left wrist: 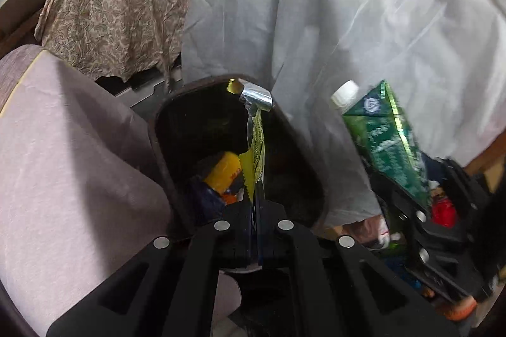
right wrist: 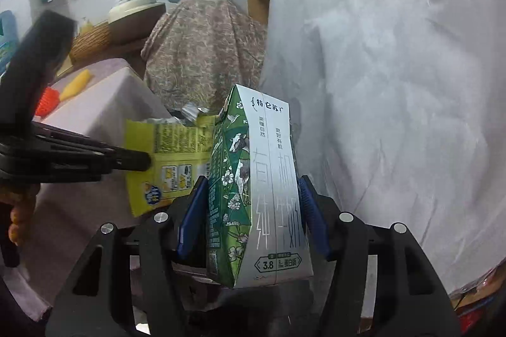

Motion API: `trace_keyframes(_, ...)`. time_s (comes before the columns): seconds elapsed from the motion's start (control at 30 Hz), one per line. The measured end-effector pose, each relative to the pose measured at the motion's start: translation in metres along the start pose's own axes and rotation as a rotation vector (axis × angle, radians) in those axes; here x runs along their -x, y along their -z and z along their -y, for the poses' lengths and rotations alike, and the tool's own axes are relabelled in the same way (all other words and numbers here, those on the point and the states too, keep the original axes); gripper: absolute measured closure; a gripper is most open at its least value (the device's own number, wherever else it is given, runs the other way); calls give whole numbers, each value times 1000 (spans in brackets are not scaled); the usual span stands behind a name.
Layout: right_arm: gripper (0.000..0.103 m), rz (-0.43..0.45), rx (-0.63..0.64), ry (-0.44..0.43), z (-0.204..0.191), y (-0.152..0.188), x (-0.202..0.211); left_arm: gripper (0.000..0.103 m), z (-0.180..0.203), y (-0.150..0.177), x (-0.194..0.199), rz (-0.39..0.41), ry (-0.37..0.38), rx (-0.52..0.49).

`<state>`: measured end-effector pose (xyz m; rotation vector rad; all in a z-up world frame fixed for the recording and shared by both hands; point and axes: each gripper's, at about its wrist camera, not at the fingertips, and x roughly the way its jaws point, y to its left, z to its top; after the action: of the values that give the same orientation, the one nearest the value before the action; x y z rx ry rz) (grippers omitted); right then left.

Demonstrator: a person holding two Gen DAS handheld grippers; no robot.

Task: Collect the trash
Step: 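Carry the snack bag and milk carton over the bin with both tools, then open the left tool over the bin while the right lowers the carton in and releases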

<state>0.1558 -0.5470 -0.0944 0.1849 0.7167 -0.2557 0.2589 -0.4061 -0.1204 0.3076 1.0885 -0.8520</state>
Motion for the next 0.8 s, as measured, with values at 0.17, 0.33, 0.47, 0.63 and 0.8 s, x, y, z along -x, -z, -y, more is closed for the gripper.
trace_keyframes(0.17,45,-28,-46,9,20,14,-11,100,9,-3,-45,-92,-30,19)
trace_keyframes(0.33,45,-65,-53,17,29,23,-28,98,12,-3,-69,-145,-46,20)
trace_keyframes(0.47,45,-92,-73,14,33,30,-39,51,14,-4,-71,-137,-52,20)
trace_keyframes(0.63,45,-117,-67,13,30,33,-50,45,11,-8,-53,-82,-25,83)
trace_keyframes(0.8,45,-160,-22,-16,13,35,-69,42,9,-9,-7,46,-14,70)
